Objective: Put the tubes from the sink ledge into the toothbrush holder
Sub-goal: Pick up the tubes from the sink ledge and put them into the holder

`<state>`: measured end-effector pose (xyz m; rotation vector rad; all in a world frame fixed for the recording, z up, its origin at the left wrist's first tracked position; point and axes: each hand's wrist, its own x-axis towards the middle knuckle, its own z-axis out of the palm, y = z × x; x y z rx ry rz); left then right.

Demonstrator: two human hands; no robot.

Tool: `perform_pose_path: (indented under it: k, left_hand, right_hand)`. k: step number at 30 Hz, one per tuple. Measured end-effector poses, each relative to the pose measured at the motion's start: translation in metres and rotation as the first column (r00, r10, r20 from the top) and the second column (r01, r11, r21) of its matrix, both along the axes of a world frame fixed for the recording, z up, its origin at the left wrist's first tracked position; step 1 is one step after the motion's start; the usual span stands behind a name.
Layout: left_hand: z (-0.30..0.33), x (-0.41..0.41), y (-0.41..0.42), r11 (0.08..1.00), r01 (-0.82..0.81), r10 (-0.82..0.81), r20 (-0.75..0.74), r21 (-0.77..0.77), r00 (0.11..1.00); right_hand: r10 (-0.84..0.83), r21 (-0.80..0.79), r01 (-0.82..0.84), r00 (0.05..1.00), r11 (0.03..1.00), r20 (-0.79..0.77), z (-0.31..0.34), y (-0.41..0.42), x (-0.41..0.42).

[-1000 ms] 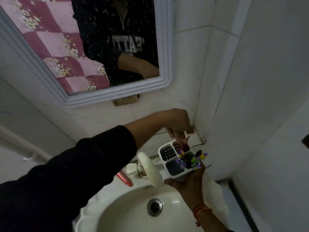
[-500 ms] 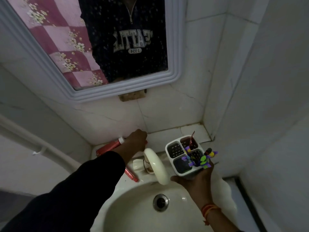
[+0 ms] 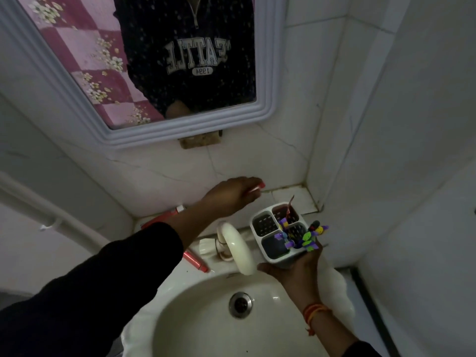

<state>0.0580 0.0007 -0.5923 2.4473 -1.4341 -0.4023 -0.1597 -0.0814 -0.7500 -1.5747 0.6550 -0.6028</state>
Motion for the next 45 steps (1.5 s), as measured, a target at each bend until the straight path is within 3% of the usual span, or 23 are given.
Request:
perform_pose_path:
  k: [3, 6, 8, 11, 13, 16, 18, 21, 25, 27, 33, 37, 41, 45]
  left_hand:
    - [0.041, -0.020, -0.035, 0.939, 0.174, -0.228, 0.158, 0.297, 0.961]
    - [0.061, -0.043, -0.067, 0.816, 0.141, -0.285, 0.178, 0.560, 0.942]
    - [0.061, -0.056, -0.079, 0.779, 0.091, -0.277, 0.210, 0.620, 0.938]
    - [0.065, -0.063, -0.086, 0.836, 0.083, -0.198, 0.158, 0.542, 0.967]
    - [0.070, -0.060, -0.084, 0.898, 0.040, -0.051, 0.014, 0.439, 0.999]
    - [0.076, -0.043, -0.061, 0.960, -0.098, 0.151, -0.191, 0.263, 0.970]
    - [0.075, -0.026, -0.040, 0.957, -0.171, 0.214, -0.174, 0.233, 0.961]
    - [0.051, 0.002, -0.006, 0.891, -0.314, 0.337, -0.012, 0.329, 0.941]
    - [-0.022, 0.034, 0.043, 0.822, -0.286, 0.204, 0.215, 0.492, 0.955]
    - [-0.050, 0.037, 0.056, 0.805, -0.322, 0.236, 0.229, 0.497, 0.944]
    - [-0.073, 0.035, 0.062, 0.872, -0.325, 0.262, 0.214, 0.366, 0.941]
    - [-0.051, 0.029, 0.058, 0.938, -0.274, 0.267, 0.060, 0.211, 0.962]
    - [0.003, 0.009, 0.038, 0.993, -0.113, 0.112, 0.003, 0.031, 0.994]
    - [0.069, -0.021, 0.006, 0.976, 0.043, -0.051, 0.034, 0.214, 0.998]
  right_hand:
    - [0.001, -0.005, -0.002, 1.000, 1.000, -0.016, 0.002, 0.002, 0.002]
    - [0.013, -0.004, -0.013, 0.999, 1.000, -0.030, 0.001, 0.002, 0.002]
    - [0.016, 0.003, -0.016, 0.999, 1.000, -0.030, 0.000, 0.000, 0.002]
    - [0.019, 0.021, -0.018, 0.999, 1.000, -0.031, -0.003, -0.003, 0.001]
    - [0.022, 0.021, -0.021, 0.999, 1.000, -0.029, -0.005, -0.005, 0.000]
    - [0.025, -0.002, -0.025, 0.999, 1.000, -0.037, -0.007, -0.007, -0.001]
    - [0.023, -0.014, -0.023, 0.999, 1.000, -0.035, -0.007, -0.006, 0.000]
    - [0.016, -0.043, -0.017, 0.999, 0.999, -0.031, -0.007, -0.004, 0.000]
    - [0.005, -0.044, -0.006, 1.000, 0.999, -0.027, -0.009, -0.002, 0.001]
    - [0.007, -0.034, -0.008, 0.999, 0.999, -0.040, -0.009, -0.002, 0.000]
    - [-0.010, -0.040, 0.007, 0.998, 0.999, -0.070, -0.010, -0.002, -0.001]
    - [-0.014, -0.048, 0.009, 0.996, 0.999, -0.091, -0.010, -0.002, -0.001]
    - [-0.020, -0.056, 0.014, 0.995, 0.998, -0.101, -0.008, 0.000, -0.001]
    - [-0.008, -0.061, 0.002, 0.996, 0.998, -0.089, -0.004, 0.001, -0.001]
